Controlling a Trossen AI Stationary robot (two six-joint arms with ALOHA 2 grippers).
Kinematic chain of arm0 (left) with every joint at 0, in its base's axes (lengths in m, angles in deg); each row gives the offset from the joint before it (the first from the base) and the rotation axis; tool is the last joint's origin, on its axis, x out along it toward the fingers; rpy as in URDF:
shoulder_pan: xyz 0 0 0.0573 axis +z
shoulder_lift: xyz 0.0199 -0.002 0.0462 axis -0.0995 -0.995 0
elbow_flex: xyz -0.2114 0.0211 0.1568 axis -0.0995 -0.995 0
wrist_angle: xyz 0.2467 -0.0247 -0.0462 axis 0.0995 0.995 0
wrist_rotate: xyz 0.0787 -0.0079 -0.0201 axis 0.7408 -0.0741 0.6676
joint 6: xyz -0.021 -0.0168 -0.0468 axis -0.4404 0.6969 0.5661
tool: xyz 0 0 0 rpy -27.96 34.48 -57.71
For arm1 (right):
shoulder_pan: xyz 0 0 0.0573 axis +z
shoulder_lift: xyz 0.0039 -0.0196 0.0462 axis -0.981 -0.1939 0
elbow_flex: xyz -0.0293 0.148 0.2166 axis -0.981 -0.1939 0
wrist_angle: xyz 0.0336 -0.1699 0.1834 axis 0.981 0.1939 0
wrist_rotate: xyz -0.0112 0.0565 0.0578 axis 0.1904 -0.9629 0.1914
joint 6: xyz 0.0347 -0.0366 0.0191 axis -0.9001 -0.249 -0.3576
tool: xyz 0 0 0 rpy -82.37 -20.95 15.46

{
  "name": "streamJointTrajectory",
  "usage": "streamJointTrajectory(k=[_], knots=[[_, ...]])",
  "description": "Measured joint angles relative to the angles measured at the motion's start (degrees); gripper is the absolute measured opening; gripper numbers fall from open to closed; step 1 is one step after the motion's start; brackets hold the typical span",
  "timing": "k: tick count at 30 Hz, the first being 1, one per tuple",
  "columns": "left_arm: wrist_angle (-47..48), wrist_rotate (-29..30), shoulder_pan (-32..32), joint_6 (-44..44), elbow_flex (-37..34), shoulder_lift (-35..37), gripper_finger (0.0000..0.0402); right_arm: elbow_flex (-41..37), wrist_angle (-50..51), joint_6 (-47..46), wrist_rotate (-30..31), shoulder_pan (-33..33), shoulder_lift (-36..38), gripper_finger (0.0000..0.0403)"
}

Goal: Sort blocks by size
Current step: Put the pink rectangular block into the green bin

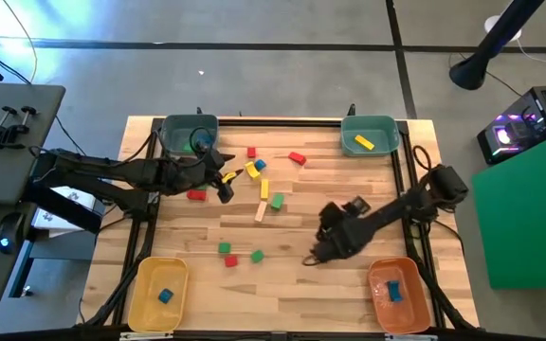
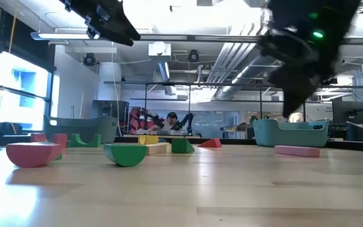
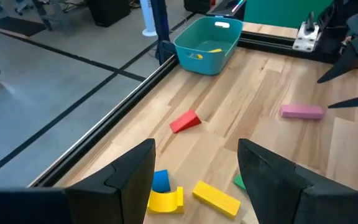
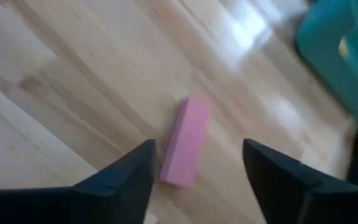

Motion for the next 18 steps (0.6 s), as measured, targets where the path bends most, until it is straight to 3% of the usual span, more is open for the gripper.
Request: streamJointTrajectory(k=[6, 11, 18], knots=[[0.1, 0.1, 0.0, 0.0, 0.0, 0.0, 0.0216, -10.1, -12.7, -6.2, 1.0, 4.5, 4.5, 0.0282], [0.0, 0.1, 0.1, 0.1, 0.0, 0.0, 0.0216, -12.7, -23.0, 1.6, 8.8, 8.2, 7.7, 0.0284], [0.0, 0.1, 0.1, 1.6, 0.0, 0.0, 0.0216, -13.5, -27.4, 7.6, 7.8, 5.9, 8.0, 0.0280]])
